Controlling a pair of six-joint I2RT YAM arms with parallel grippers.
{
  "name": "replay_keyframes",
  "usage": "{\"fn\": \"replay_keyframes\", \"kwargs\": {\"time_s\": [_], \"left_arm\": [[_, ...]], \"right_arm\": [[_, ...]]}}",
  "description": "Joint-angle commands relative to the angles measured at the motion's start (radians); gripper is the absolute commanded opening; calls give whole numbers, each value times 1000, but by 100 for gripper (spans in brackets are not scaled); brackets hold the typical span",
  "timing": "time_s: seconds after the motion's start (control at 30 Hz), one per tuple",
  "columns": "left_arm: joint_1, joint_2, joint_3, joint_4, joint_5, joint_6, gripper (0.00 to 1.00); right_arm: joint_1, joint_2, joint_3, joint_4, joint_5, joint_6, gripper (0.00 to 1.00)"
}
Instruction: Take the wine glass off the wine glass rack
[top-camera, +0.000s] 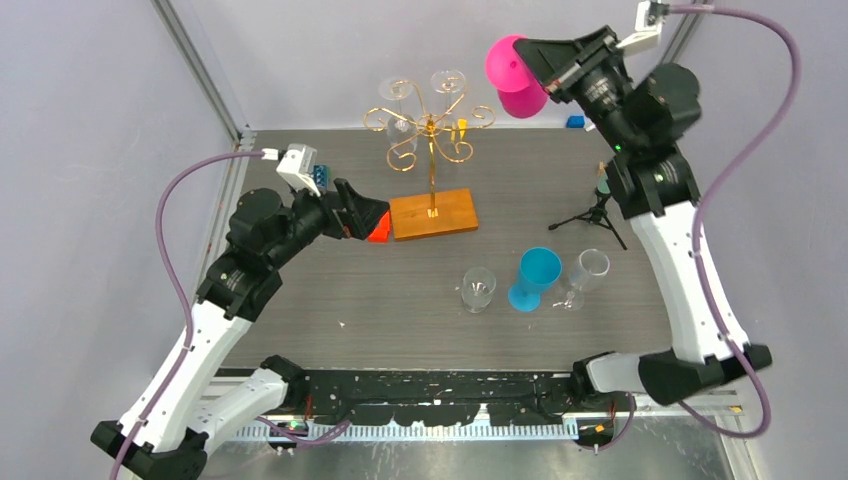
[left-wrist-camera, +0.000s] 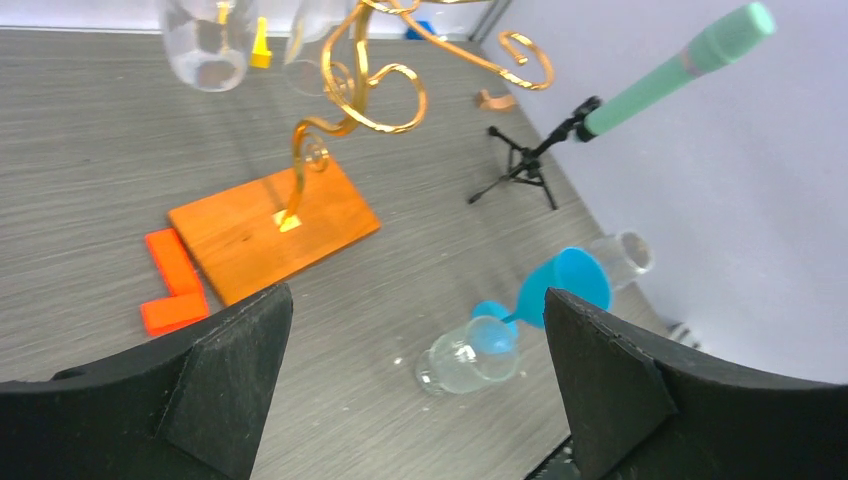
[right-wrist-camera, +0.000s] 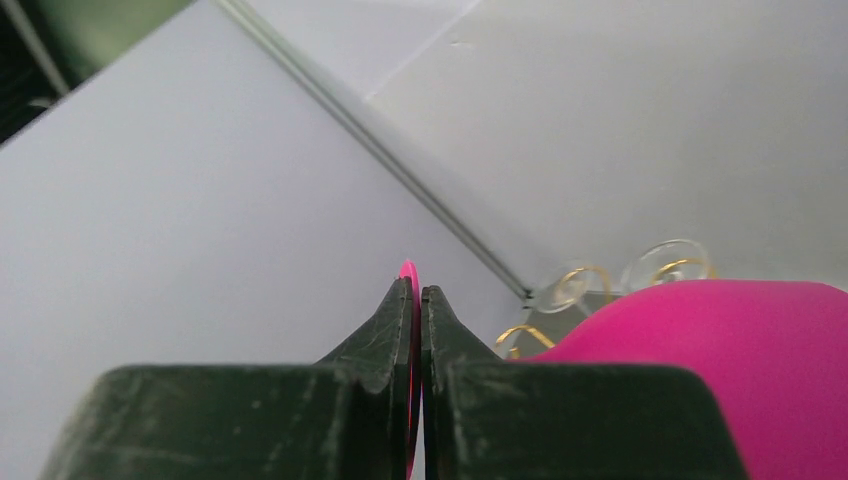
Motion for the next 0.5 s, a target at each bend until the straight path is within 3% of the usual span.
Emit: {"fn": "replay_keyframes", "kwargs": {"time_s": [0.0,0.13,0.23,0.47], "left_arm": [[4,9,54,112,107,-160,99],[4,37,54,160,197,-315,98],[4,48,-4,286,282,-450,97],[3,104,-107,675,447,-787,95]], "right_arm": [[2,-123,-86,48,-153,205,0],[8,-225,-255,215,-263,456,0],[24,-277,-335,321,-324,638,0],[98,-462,-531,345,-287,692,0]]}}
